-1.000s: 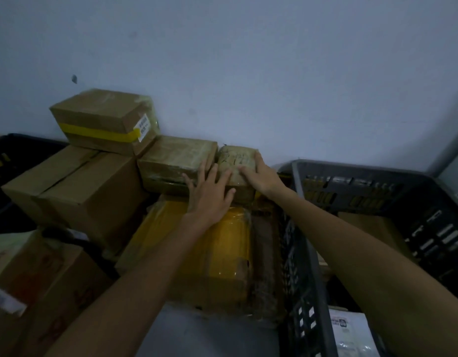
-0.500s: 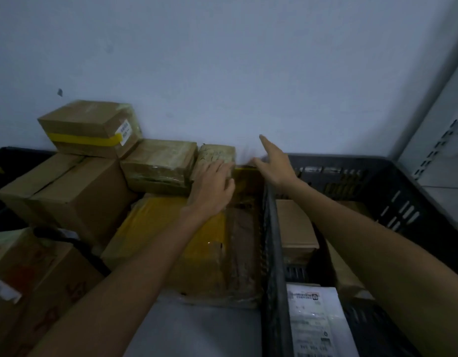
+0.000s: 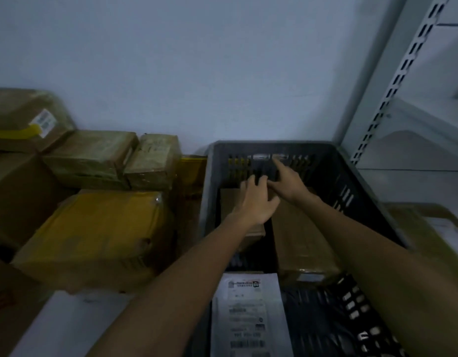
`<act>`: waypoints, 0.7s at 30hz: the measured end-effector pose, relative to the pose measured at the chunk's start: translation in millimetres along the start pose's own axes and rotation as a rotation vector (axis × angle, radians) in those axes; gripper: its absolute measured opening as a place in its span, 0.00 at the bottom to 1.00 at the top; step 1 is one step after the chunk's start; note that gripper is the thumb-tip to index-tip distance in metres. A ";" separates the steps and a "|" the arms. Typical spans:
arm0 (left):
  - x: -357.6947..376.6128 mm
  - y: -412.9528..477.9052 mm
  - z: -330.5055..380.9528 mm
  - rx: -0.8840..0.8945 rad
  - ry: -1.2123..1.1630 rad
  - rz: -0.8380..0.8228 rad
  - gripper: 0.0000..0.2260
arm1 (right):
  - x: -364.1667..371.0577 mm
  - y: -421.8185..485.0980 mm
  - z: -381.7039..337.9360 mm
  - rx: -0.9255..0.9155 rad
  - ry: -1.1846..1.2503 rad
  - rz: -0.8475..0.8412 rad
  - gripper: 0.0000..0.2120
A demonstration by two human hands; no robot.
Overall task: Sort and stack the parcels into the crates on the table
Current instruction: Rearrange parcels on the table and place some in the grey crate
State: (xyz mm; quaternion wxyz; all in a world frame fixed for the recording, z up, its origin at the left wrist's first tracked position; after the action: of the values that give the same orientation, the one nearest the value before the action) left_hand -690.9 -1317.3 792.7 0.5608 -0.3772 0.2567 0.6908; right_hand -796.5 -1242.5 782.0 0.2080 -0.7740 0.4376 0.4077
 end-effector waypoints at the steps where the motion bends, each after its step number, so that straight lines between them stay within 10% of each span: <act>1: 12.8 -0.1 -2.1 -0.030 -0.025 -0.034 0.28 | 4.2 1.5 7.2 0.006 -0.004 -0.022 0.37; 11: 77.1 -9.0 -81.5 -0.486 -0.025 -0.012 0.50 | 70.8 27.2 40.1 0.076 0.138 -0.201 0.42; 16: 84.9 -3.8 -88.4 -0.540 0.004 -0.026 0.45 | 96.4 30.9 28.5 0.154 0.068 -0.416 0.42; 21: 62.7 9.4 -70.3 -0.473 -0.016 0.014 0.31 | 89.3 28.7 20.8 0.221 0.111 -0.316 0.20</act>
State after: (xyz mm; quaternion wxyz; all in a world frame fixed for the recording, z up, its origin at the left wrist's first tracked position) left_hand -689.0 -1337.8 700.3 0.4542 -0.4909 0.0857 0.7385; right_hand -804.8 -1288.9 698.3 0.3288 -0.8267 0.3637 0.2762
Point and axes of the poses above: each hand's wrist, its own y-axis towards the middle knuckle, its own x-axis out of the palm, z = x × y, the point moved 2 cm from there along y, towards the middle knuckle, and after that the axes turned 1 degree about -x, right-handed, at the moved point
